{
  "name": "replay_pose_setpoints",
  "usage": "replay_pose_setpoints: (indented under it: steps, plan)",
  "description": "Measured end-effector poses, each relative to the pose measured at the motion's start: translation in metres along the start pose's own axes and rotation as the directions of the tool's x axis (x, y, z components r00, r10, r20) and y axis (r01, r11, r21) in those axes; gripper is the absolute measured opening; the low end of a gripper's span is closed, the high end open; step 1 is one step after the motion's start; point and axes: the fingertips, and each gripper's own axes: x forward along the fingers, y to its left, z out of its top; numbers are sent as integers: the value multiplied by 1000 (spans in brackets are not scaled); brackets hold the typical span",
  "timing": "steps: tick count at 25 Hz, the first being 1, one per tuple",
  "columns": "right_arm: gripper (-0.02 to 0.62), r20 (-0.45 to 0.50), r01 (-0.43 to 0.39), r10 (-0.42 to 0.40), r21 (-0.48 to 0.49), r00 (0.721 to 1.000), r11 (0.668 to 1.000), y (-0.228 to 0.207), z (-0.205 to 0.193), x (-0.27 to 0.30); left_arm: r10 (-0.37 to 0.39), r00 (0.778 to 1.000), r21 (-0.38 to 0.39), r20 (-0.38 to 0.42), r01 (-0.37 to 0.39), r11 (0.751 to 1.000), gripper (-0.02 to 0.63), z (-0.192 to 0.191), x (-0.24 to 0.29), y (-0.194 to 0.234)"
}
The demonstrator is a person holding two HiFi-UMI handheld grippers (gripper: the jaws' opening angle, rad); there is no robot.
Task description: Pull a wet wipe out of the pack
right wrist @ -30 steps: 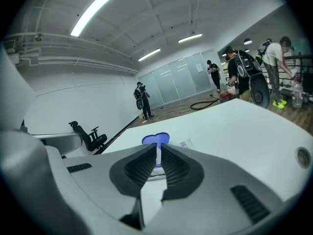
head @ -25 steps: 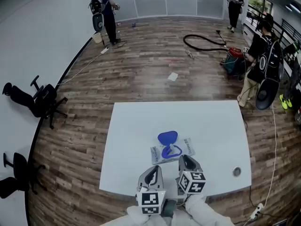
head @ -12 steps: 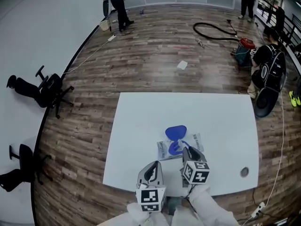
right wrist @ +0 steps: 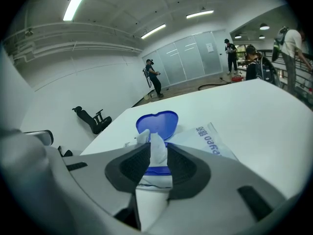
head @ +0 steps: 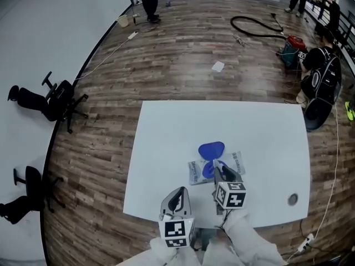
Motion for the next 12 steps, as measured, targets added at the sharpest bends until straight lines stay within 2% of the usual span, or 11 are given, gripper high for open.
replay_pose_setpoints:
  steps: [5,12]
  plan:
    - [115,-34,-8,8,-3,999,1000,1,0,12,15,1000,-9,-13,-15,1000,-3,-3,2,7]
    - [117,-68,8,-9,-22,998,1000,6,-1,17,21,999,-21,-25,-21,1000,-3,-8,3,12]
